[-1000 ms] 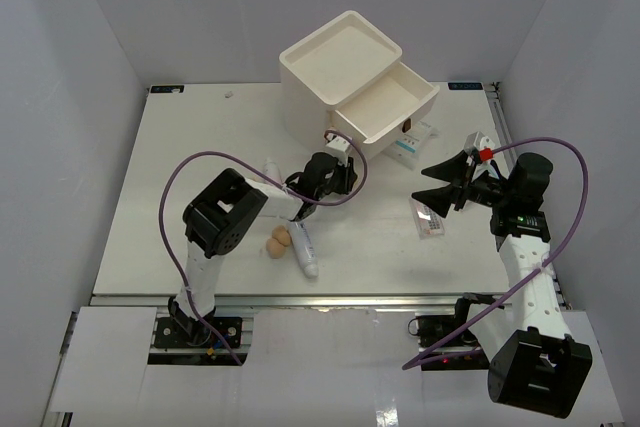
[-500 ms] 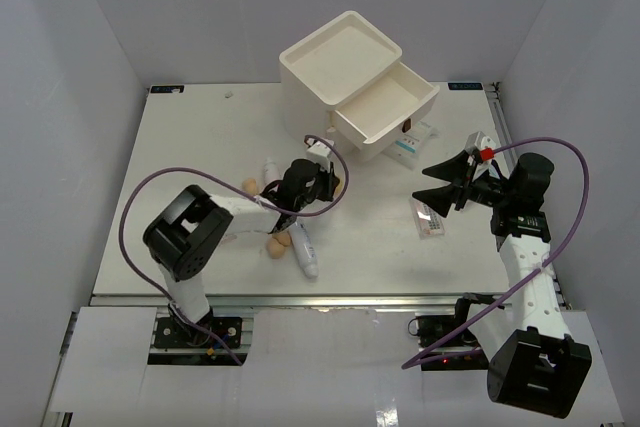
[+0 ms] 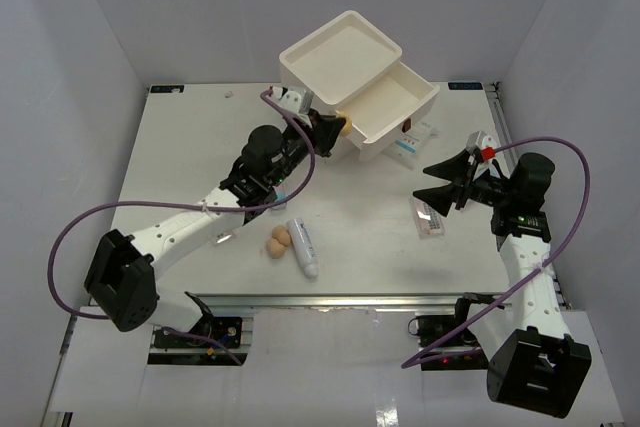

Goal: Organize the makeup

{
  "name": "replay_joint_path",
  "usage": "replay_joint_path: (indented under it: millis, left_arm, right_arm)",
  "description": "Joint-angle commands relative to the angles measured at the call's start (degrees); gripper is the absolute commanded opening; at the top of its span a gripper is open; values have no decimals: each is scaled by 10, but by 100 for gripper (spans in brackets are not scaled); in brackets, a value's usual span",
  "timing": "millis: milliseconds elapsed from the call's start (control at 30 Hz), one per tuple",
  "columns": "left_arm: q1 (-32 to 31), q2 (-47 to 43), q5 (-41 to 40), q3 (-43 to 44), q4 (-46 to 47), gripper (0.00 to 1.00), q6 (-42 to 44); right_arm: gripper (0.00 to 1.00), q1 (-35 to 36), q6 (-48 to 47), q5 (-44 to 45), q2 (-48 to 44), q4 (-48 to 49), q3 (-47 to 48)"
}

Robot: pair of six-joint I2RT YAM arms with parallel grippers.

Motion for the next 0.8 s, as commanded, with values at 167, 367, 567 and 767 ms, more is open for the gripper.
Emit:
replay_joint_path:
  millis: [167, 367, 567, 767]
  left_arm:
    - [1, 223, 22, 258, -98, 11, 39]
    - [1, 324, 3, 388, -150, 47, 40]
    - [0, 332, 6, 434, -165, 73, 27]
    - [0, 294, 22, 435, -181, 75, 31]
  right_arm:
    - [74, -4, 2, -4, -3, 17, -4]
    - [74, -5, 3, -8, -3, 17, -5]
    - [76, -5, 5, -17, 0, 16, -5]
    - [77, -3, -13, -54, 4, 12, -10]
